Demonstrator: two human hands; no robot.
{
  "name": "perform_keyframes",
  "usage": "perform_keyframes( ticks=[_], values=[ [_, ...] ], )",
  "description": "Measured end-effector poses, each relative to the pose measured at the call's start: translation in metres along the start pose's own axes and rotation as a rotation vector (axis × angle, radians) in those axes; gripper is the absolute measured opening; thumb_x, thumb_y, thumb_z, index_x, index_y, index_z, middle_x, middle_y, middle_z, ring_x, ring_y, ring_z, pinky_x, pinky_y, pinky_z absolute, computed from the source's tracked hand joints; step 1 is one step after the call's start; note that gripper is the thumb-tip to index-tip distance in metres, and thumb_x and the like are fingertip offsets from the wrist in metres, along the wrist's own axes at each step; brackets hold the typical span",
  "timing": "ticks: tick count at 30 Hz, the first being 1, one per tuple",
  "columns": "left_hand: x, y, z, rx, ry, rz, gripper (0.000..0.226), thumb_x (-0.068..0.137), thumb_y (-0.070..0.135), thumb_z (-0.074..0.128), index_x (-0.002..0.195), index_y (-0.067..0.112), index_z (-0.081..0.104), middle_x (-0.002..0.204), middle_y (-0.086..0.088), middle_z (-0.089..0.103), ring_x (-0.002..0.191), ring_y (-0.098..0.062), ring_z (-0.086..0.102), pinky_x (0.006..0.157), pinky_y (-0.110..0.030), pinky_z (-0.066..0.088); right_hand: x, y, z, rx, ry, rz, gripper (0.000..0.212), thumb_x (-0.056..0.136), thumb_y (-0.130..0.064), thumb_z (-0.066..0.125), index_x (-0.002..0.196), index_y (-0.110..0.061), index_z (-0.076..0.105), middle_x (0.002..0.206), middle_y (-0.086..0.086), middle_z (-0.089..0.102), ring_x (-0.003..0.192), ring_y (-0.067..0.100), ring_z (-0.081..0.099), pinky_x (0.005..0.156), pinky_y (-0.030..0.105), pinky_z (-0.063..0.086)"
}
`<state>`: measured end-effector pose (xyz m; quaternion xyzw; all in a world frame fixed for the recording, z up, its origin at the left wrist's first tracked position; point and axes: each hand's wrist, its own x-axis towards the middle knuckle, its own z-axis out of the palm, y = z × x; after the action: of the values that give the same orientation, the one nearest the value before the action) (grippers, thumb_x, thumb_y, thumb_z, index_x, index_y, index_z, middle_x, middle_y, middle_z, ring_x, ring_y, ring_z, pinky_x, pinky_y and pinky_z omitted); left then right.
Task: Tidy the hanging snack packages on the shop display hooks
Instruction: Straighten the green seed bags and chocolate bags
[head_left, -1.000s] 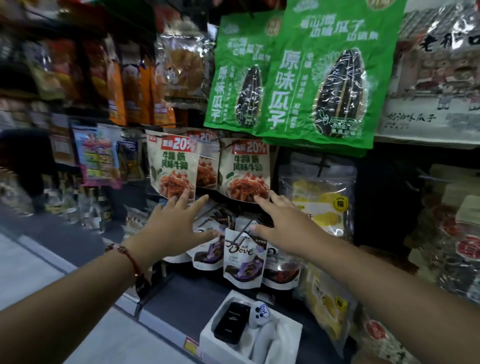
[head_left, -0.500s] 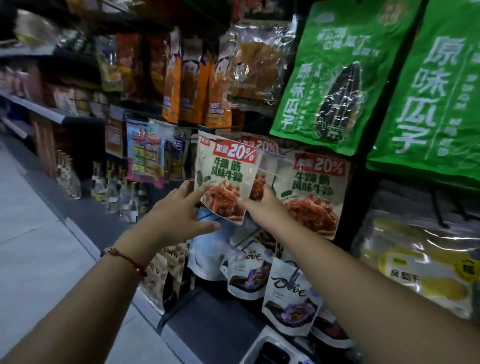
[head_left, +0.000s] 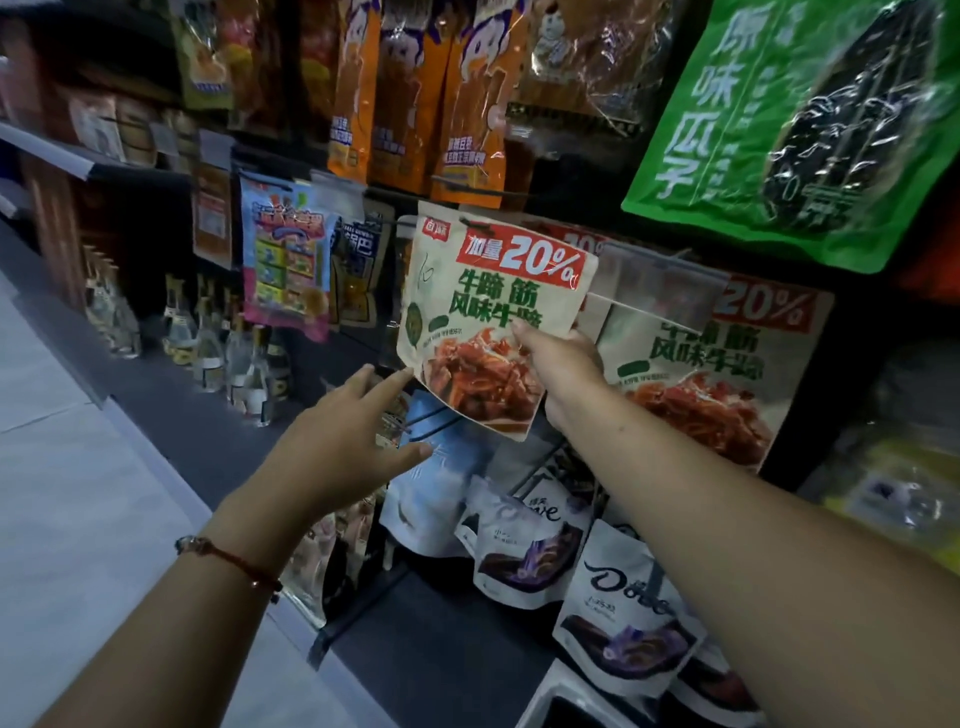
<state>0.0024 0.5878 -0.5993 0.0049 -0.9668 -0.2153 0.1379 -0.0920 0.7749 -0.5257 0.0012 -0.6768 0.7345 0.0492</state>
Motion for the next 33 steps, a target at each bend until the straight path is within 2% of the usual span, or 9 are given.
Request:
perform_keyframes(
  ticks=[5, 7, 9, 12, 15, 20, 24, 28, 33],
  values=[
    [-0.002, -0.020, -0.004, -0.132, 0.040, -0.003, 0.086, 0.084, 0.075, 0.051, 0.156, 0.046, 0.014, 0.165, 0.002, 0.020, 0.146, -0.025, 0.033, 0.111, -0.050, 0.040, -0.011, -0.005, 0.001, -0.011, -0.089, 0.004, 0.029, 0.087, -0.019, 0.076, 0.113, -0.013, 0.064, 0.105, 0.006, 0.075, 0.090, 0.024, 0.073, 0.074, 0.036, 0.061],
    [-0.003, -0.027, -0.009, -0.269, 0.048, -0.007, 0.088, 0.078, 0.085, 0.047, 0.154, 0.047, 0.021, 0.156, 0.004, 0.039, 0.135, -0.022, 0.048, 0.104, -0.053, 0.047, -0.022, -0.009, 0.004, -0.012, -0.143, -0.009, 0.040, 0.082, -0.024, 0.081, 0.116, -0.012, 0.062, 0.105, 0.007, 0.076, 0.096, 0.028, 0.073, 0.090, 0.047, 0.057],
    [-0.008, -0.027, -0.017, -0.481, 0.092, -0.005, 0.084, 0.082, 0.078, 0.051, 0.154, 0.043, 0.026, 0.142, 0.010, 0.053, 0.116, -0.009, 0.059, 0.093, -0.042, 0.053, -0.034, -0.016, 0.005, 0.006, -0.187, 0.007, 0.053, 0.078, -0.028, 0.083, 0.121, -0.010, 0.057, 0.101, 0.009, 0.076, 0.094, 0.031, 0.073, 0.094, 0.053, 0.055],
    [-0.018, -0.028, -0.031, -0.728, 0.125, -0.059, 0.074, 0.090, 0.063, 0.051, 0.155, 0.035, 0.029, 0.139, 0.008, 0.052, 0.106, 0.002, 0.054, 0.091, -0.034, 0.045, -0.053, -0.033, 0.007, 0.059, -0.283, 0.060, 0.024, 0.086, -0.021, 0.076, 0.100, -0.008, 0.061, 0.083, 0.009, 0.076, 0.084, 0.032, 0.073, 0.092, 0.052, 0.056],
    [-0.025, -0.044, -0.040, -0.914, 0.112, -0.129, 0.113, 0.058, 0.094, 0.057, 0.153, 0.039, 0.033, 0.152, 0.002, 0.043, 0.130, -0.016, 0.048, 0.111, -0.048, 0.039, -0.075, -0.043, 0.018, 0.030, -0.372, 0.032, 0.021, 0.085, -0.015, 0.076, 0.102, -0.006, 0.066, 0.093, 0.015, 0.077, 0.090, 0.036, 0.074, 0.093, 0.055, 0.055],
    [-0.033, -0.058, -0.046, -1.166, 0.073, -0.112, 0.098, 0.061, 0.082, 0.065, 0.140, 0.025, 0.050, 0.126, -0.009, 0.067, 0.100, -0.019, 0.071, 0.070, -0.028, 0.059, -0.114, -0.047, 0.040, -0.059, -0.478, 0.009, 0.041, 0.085, -0.013, 0.077, 0.115, 0.001, 0.053, 0.100, 0.021, 0.074, 0.094, 0.040, 0.073, 0.091, 0.054, 0.057],
    [-0.043, -0.076, -0.055, -1.253, 0.123, -0.163, 0.116, 0.048, 0.081, 0.079, 0.143, 0.024, 0.046, 0.121, -0.010, 0.067, 0.097, -0.022, 0.071, 0.064, -0.029, 0.058, -0.125, -0.036, 0.025, -0.031, -0.506, 0.096, 0.057, 0.084, -0.012, 0.077, 0.128, 0.003, 0.044, 0.088, 0.014, 0.075, 0.078, 0.028, 0.074, 0.073, 0.038, 0.063],
    [-0.046, -0.075, -0.056, -1.325, 0.134, -0.143, 0.101, 0.047, 0.068, 0.087, 0.132, 0.021, 0.057, 0.120, -0.009, 0.071, 0.099, -0.028, 0.073, 0.072, -0.041, 0.059, -0.137, -0.011, -0.007, -0.019, -0.496, 0.131, 0.021, 0.088, -0.008, 0.070, 0.108, -0.008, 0.065, 0.090, 0.012, 0.077, 0.082, 0.029, 0.074, 0.077, 0.038, 0.062],
    [-0.046, -0.044, -0.049, -1.223, 0.148, -0.194, 0.097, 0.030, 0.063, 0.093, 0.111, 0.020, 0.062, 0.098, 0.000, 0.078, 0.084, -0.021, 0.076, 0.071, -0.041, 0.058, -0.146, 0.014, -0.048, -0.014, -0.369, 0.167, 0.027, 0.090, -0.006, 0.066, 0.117, -0.006, 0.065, 0.102, 0.017, 0.076, 0.095, 0.032, 0.074, 0.077, 0.037, 0.060]
  ],
)
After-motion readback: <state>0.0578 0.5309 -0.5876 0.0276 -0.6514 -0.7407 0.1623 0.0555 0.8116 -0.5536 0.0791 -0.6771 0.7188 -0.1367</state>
